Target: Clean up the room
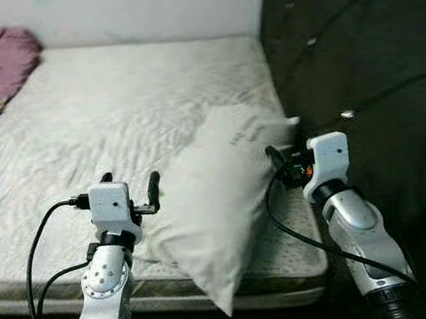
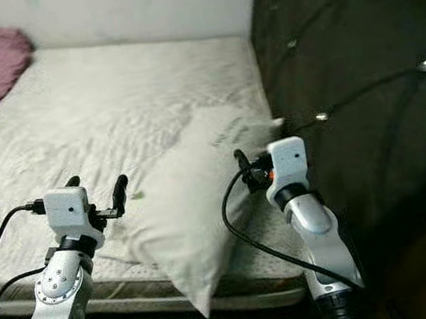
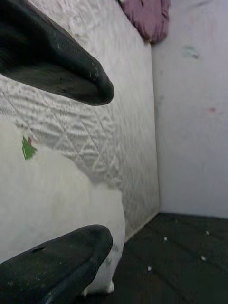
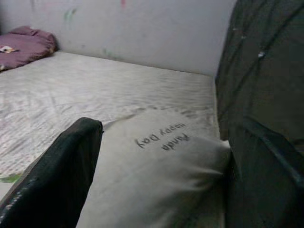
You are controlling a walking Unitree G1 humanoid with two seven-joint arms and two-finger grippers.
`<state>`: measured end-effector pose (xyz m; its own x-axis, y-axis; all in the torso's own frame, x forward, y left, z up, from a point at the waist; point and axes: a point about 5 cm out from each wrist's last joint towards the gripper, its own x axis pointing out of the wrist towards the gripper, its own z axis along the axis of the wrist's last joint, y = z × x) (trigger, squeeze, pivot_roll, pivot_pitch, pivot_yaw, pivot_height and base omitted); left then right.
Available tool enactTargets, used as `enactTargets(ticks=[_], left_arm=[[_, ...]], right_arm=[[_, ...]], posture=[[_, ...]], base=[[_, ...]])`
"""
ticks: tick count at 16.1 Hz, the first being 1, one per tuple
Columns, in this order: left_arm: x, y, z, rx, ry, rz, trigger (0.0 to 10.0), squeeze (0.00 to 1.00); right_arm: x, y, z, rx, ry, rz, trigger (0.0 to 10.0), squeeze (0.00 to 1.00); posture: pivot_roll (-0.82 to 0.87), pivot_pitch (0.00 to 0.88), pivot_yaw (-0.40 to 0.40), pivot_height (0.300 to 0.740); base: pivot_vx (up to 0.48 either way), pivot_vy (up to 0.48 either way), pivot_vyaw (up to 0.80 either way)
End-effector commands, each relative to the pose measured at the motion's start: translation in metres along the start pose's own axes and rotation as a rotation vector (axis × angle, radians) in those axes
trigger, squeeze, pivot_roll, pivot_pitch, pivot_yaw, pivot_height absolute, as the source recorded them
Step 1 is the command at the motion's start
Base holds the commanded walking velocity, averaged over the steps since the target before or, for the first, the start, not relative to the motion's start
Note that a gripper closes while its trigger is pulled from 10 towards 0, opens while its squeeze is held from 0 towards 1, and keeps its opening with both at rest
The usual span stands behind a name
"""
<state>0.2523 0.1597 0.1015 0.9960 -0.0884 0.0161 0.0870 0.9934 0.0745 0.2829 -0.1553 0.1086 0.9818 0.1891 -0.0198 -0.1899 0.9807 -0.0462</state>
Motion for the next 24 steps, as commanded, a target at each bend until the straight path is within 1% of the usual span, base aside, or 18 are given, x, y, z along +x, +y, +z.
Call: enactTargets(ticks=[1,3,5,8,9,10,12,13,14,15,16,17,18,19,20,22,24], left_arm=[[-0.0002,0.0037,0.0023,0.009,-0.002,0.017,10.0,0.0],[-0.0002,0.004,0.002,0.003,0.003,0.017,10.0,0.0],[0.0003,0.0035,0.0005,-0.014,0.018,0.015,10.0,0.0],[0.0006,0.0035,0.0,-0.017,0.024,0.019,10.0,0.0],[0.0007,0.0033,0.0016,0.006,0.006,0.014,10.0,0.0],[0.0008,0.0032,0.0015,0.002,0.008,0.015,10.0,0.0],[0.0002,0.0047,0.0027,0.011,-0.004,0.04,10.0,0.0],[0.0,0.0052,0.003,-0.011,-0.006,0.042,10.0,0.0],[0.0002,0.0061,0.0033,-0.012,-0.004,0.051,10.0,0.0],[0.0008,0.0071,0.003,-0.034,0.01,0.058,10.0,0.0],[0.0011,0.0076,0.0032,-0.017,0.03,0.057,10.0,0.0],[0.0006,0.0063,0.0037,-0.029,0.025,0.03,10.0,0.0],[-0.0009,0.0055,0.0053,-0.013,-0.002,-0.01,10.0,0.0],[-0.0009,0.0073,0.0045,0.011,-0.003,0.012,10.0,0.0],[-0.0012,0.008,0.0045,-0.039,-0.001,0.011,10.0,0.0],[-0.001,0.0091,0.0053,-0.007,-0.007,0.021,10.0,0.0],[-0.001,0.0091,0.0053,-0.007,-0.007,0.021,10.0,0.0]], right_arm=[[0.002,0.0002,0.0018,0.003,-0.002,-0.005,10.0,0.0],[0.0022,0.0006,0.0018,0.004,-0.002,-0.003,10.0,0.0],[0.0023,0.0011,0.0013,0.005,0.0,-0.002,10.0,0.0],[0.0019,0.0007,0.0014,0.004,0.001,-0.003,10.0,0.0],[0.0019,0.0001,0.0014,0.002,0.002,-0.005,10.0,0.0],[0.002,-0.0001,0.0016,0.003,0.001,-0.006,10.0,0.0],[0.0019,-0.0003,0.0012,0.001,0.003,-0.006,10.0,0.0],[0.002,0.0002,0.0008,0.001,0.004,-0.004,10.0,0.0],[0.0022,0.0005,0.0008,0.001,0.004,-0.003,10.0,0.0],[0.0025,0.001,0.0009,0.001,0.004,-0.002,10.0,0.0],[0.003,0.0011,0.001,-0.002,0.004,-0.002,10.0,0.0],[0.0031,0.0011,0.001,-0.002,0.004,-0.001,10.0,0.0],[0.0033,0.0008,0.001,-0.004,0.005,-0.001,10.0,0.0],[0.0038,0.0004,0.0011,-0.004,0.005,-0.001,10.0,0.0],[0.0042,-0.0001,0.0014,-0.007,0.004,-0.003,10.0,0.0],[0.0041,-0.0004,0.0012,-0.007,0.006,-0.005,10.0,0.0],[0.0041,-0.0004,0.0012,-0.007,0.006,-0.005,10.0,0.0]], posture=[[-0.03,0.0,-0.012,0.74],[-0.03,0.0,-0.011,0.74],[-0.03,0.0,-0.012,0.74],[-0.03,0.0,-0.013,0.74],[-0.03,0.0,-0.014,0.74],[-0.03,0.0,-0.014,0.74],[-0.02,0.0,-0.016,0.74],[-0.02,0.0,-0.017,0.74],[-0.02,0.0,-0.019,0.74],[-0.02,0.0,-0.02,0.74],[-0.02,0.0,-0.022,0.74],[-0.02,0.0,-0.022,0.74],[-0.02,0.0,-0.022,0.74],[-0.02,0.0,-0.022,0.74],[-0.02,0.0,-0.023,0.74],[-0.02,0.0,-0.024,0.74],[-0.02,0.0,-0.024,0.74]], base=[[0.0,0.0,0.0],[0.0,0.0,0.0],[0.0,0.48,0.0],[0.0,0.48,0.0],[0.0,0.48,0.0],[0.0,0.368,0.0],[0.0,0.0,0.0],[0.0,0.0,0.0],[0.0,0.0,0.0],[0.0,0.0,0.0],[0.0,0.0,0.0],[0.0,0.0,0.0],[0.0,0.0,0.0],[0.0,0.0,0.0],[0.0,0.0,0.0],[0.0,0.0,0.0],[0.0,0.0,0.0]])
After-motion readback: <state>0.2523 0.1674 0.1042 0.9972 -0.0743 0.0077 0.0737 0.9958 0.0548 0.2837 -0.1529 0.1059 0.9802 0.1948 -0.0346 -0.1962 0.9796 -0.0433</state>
